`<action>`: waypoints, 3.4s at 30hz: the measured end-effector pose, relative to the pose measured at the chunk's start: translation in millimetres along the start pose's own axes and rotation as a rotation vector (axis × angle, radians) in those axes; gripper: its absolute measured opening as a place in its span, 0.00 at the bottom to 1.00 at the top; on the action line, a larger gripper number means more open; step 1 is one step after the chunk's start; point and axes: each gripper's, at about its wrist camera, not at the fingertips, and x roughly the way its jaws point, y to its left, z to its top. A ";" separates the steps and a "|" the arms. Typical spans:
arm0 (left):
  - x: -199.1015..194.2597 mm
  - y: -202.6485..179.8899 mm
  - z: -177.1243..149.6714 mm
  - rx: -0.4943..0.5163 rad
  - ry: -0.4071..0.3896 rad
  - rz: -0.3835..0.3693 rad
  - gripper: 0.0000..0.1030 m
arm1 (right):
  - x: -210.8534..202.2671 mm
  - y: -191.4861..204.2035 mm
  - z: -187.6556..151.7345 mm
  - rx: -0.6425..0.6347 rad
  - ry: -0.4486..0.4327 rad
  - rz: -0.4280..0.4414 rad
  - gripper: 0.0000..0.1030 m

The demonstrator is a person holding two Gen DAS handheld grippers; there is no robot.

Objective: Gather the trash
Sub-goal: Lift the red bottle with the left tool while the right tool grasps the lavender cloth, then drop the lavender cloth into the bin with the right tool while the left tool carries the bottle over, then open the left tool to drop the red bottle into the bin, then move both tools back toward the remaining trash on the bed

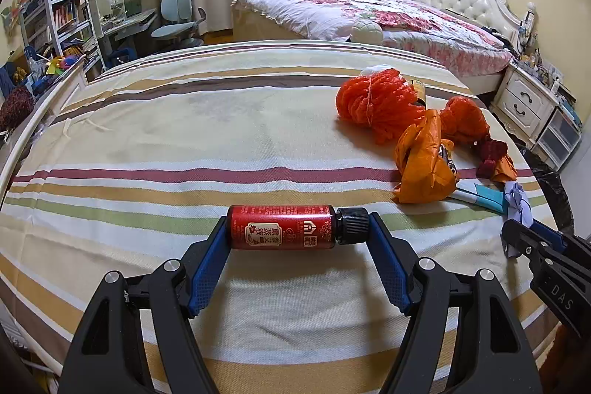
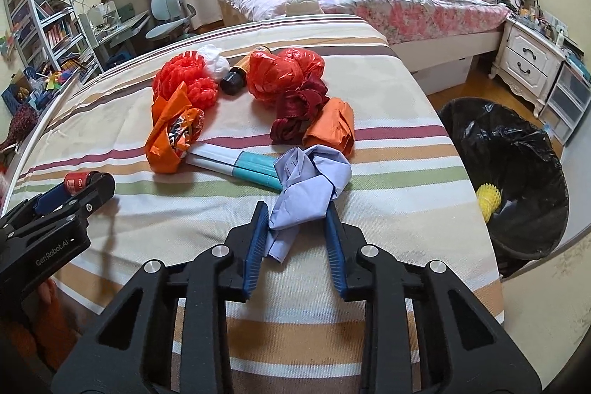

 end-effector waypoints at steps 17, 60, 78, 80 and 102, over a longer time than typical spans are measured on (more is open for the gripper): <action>-8.5 -6.2 1.6 0.005 0.000 -0.037 0.69 | -24.5 -2.7 2.1 -0.007 -0.055 0.020 0.27; 21.6 -259.0 27.8 0.330 -0.009 -0.260 0.69 | -22.7 -213.8 10.7 0.289 -0.098 -0.216 0.21; 29.1 -319.9 36.0 0.428 -0.018 -0.310 0.69 | -36.0 -253.5 -3.9 0.369 -0.113 -0.290 0.22; 29.7 -324.7 35.0 0.448 -0.026 -0.303 0.69 | -36.8 -255.1 -5.3 0.373 -0.113 -0.293 0.22; 21.4 -282.6 36.3 0.392 -0.034 -0.232 0.77 | -33.0 -226.4 -5.8 0.360 -0.091 -0.254 0.37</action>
